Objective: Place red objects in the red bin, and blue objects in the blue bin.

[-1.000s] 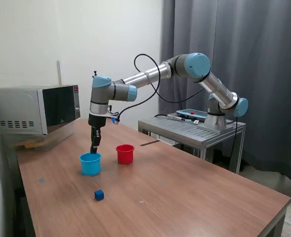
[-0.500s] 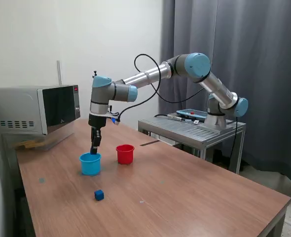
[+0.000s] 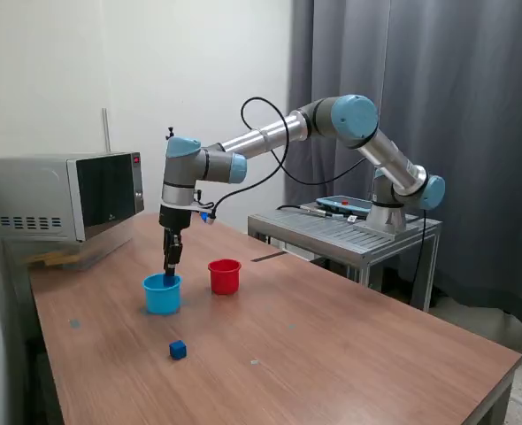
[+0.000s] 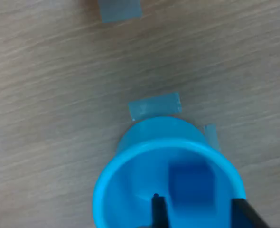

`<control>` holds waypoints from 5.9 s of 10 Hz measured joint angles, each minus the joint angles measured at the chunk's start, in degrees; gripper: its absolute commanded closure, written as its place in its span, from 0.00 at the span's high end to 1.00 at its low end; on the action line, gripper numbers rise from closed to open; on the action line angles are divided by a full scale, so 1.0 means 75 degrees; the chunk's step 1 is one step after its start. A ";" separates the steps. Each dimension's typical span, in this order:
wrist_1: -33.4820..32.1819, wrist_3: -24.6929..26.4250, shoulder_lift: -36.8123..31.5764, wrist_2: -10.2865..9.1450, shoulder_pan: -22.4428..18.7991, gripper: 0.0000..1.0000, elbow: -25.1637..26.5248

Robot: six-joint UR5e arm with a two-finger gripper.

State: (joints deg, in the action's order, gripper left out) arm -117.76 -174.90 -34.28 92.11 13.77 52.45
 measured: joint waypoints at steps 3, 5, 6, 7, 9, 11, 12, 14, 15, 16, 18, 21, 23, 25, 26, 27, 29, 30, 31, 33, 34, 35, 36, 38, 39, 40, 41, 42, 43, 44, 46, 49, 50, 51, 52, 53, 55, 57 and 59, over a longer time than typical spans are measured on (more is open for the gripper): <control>-0.0048 0.0000 0.0000 0.0003 0.0002 1.00 0.0006; -0.0043 -0.0006 0.0000 0.0010 -0.0013 1.00 0.0020; -0.0026 -0.0001 -0.0031 0.0022 -0.0073 1.00 0.0046; -0.0003 0.0028 -0.0134 0.0042 -0.0202 1.00 0.0138; 0.0025 0.0087 -0.0605 0.0081 -0.0578 1.00 0.0604; 0.0032 0.0271 -0.1311 0.0099 -0.1107 1.00 0.1306; 0.0039 0.0421 -0.1655 0.0099 -0.1396 1.00 0.1643; 0.0059 0.0867 -0.2133 0.0089 -0.1908 1.00 0.2260; 0.0064 0.1054 -0.2238 0.0077 -0.2107 1.00 0.2455; 0.0067 0.1168 -0.2287 0.0065 -0.2285 1.00 0.2551; 0.0068 0.1197 -0.2235 0.0033 -0.2508 1.00 0.2539; 0.0091 0.0902 -0.1857 0.0023 -0.2607 1.00 0.2075; 0.0341 0.0457 -0.1490 0.0023 -0.2524 1.00 0.1612; 0.0571 0.0026 -0.1168 0.0023 -0.2346 1.00 0.1224; 0.0647 -0.0196 -0.1029 0.0023 -0.2271 1.00 0.1041; 0.0719 -0.0365 -0.0886 0.0023 -0.2228 1.00 0.0854; 0.0831 -0.0583 -0.0540 0.0016 -0.2196 1.00 0.0436; 0.0856 -0.0638 -0.0366 0.0014 -0.2193 1.00 0.0208; 0.0868 -0.0667 -0.0198 0.0012 -0.2191 1.00 -0.0016; 0.0875 -0.0660 0.0109 0.0011 -0.2188 1.00 -0.0349; 0.0873 -0.0645 0.0216 0.0011 -0.2173 1.00 -0.0442; 0.0870 -0.0630 0.0321 0.0011 -0.2154 1.00 -0.0555; 0.0868 -0.0616 0.0468 0.0011 -0.2137 1.00 -0.0711; 0.0813 -0.0593 0.0731 0.0011 -0.2123 1.00 -0.0990; 0.0640 -0.0514 0.0795 0.0008 -0.2104 1.00 -0.1076; 0.0435 -0.0405 0.0838 0.0004 -0.2068 1.00 -0.1130; 0.0300 -0.0327 0.0882 -0.0001 -0.2012 1.00 -0.1164; 0.0224 -0.0284 0.0943 -0.0006 -0.1951 1.00 -0.1218; 0.0188 -0.0260 0.1043 -0.0009 -0.1903 1.00 -0.1336; 0.0176 -0.0250 0.1202 -0.0011 -0.1871 1.00 -0.1497; 0.0176 -0.0251 0.1533 -0.0015 -0.1844 1.00 -0.1839; 0.0185 -0.0301 0.1798 -0.0128 -0.1834 1.00 -0.2117; 0.0183 -0.0314 0.1821 -0.0142 -0.1822 1.00 -0.2161; 0.0176 -0.0321 0.1831 -0.0148 -0.1804 1.00 -0.2176; 0.0170 -0.0324 0.1834 -0.0151 -0.1780 1.00 -0.2167; 0.0166 -0.0326 0.1837 -0.0152 -0.1762 1.00 -0.2157; 0.0148 -0.0328 0.1843 -0.0153 -0.1728 1.00 -0.2156; 0.0085 -0.0328 0.1872 -0.0160 -0.1679 1.00 -0.2174; 0.0030 -0.0363 0.1984 -0.0164 -0.1641 1.00 -0.2288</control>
State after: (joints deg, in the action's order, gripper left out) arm -117.54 -177.63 -19.39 90.89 1.47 35.29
